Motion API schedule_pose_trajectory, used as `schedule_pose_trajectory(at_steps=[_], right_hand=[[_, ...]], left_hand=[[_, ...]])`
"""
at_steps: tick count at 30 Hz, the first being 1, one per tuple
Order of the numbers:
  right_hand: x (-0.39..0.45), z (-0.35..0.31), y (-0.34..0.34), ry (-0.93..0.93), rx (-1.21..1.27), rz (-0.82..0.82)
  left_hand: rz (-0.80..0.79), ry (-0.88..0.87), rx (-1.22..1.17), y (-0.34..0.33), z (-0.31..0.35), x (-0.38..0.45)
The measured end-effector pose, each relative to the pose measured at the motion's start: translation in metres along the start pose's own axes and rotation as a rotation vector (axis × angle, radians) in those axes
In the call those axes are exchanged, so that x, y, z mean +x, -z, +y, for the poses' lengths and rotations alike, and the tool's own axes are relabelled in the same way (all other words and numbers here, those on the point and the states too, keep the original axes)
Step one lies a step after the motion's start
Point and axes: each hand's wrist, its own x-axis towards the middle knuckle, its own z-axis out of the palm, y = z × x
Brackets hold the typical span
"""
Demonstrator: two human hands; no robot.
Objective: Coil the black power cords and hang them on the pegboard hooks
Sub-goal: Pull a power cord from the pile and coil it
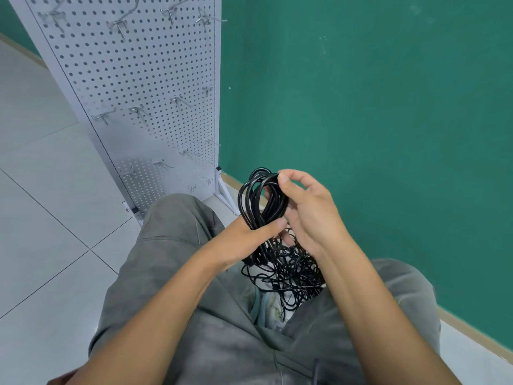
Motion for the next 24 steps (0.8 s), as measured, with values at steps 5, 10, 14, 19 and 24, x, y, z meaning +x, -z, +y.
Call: schedule_pose_trajectory(at_steps=[5,10,14,19,24], right_hand=[[0.013,0.02,0.019,0.086,-0.239,-0.132],[0.013,0.062,0.041,-0.063,-0.582,-0.249],[0.016,0.094,0.061,-0.24,-0.827,-0.388],[0.012,0.112,0.083,-0.249,-0.949,-0.436],[0.015,0.115,0.094,-0.036,-1.007,-0.343]], left_hand=[[0.169,0.032,-0.112,0.0,0.003,0.003],[0.294,0.048,-0.214,0.011,0.013,0.0],[0.384,0.086,-0.435,0.026,0.016,0.003],[0.544,0.096,-0.723,0.044,0.016,0.005],[0.678,0.116,-0.727,0.05,0.015,0.009]])
